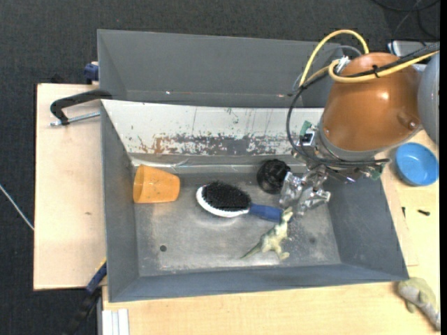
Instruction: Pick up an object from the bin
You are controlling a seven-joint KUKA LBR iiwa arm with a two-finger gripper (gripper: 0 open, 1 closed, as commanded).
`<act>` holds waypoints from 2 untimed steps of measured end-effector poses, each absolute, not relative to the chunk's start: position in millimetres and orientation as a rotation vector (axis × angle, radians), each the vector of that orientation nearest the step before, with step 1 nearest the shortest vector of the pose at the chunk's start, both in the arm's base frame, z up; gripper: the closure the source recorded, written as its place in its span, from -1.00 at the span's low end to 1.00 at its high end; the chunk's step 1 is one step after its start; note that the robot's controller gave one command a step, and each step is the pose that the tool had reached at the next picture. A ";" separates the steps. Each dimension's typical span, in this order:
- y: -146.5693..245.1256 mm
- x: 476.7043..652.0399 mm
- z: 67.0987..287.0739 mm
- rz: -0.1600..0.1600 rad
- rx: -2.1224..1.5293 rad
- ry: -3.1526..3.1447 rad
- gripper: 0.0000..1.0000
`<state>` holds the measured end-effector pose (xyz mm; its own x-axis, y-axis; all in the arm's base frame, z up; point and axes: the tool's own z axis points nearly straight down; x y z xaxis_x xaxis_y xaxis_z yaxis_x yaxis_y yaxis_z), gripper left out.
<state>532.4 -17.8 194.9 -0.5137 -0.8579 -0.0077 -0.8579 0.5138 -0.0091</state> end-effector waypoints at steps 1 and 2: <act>-13.4 533.2 214.6 -0.004 -1.549 2.723 1.00; -13.4 532.9 213.5 -0.001 -1.550 2.725 -1.00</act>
Offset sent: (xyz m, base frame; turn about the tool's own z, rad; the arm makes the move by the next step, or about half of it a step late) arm -0.0009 0.0034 0.0176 -0.0060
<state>532.9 -13.4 213.5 -0.5108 -0.8597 -0.0056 -0.8597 0.5108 -0.0041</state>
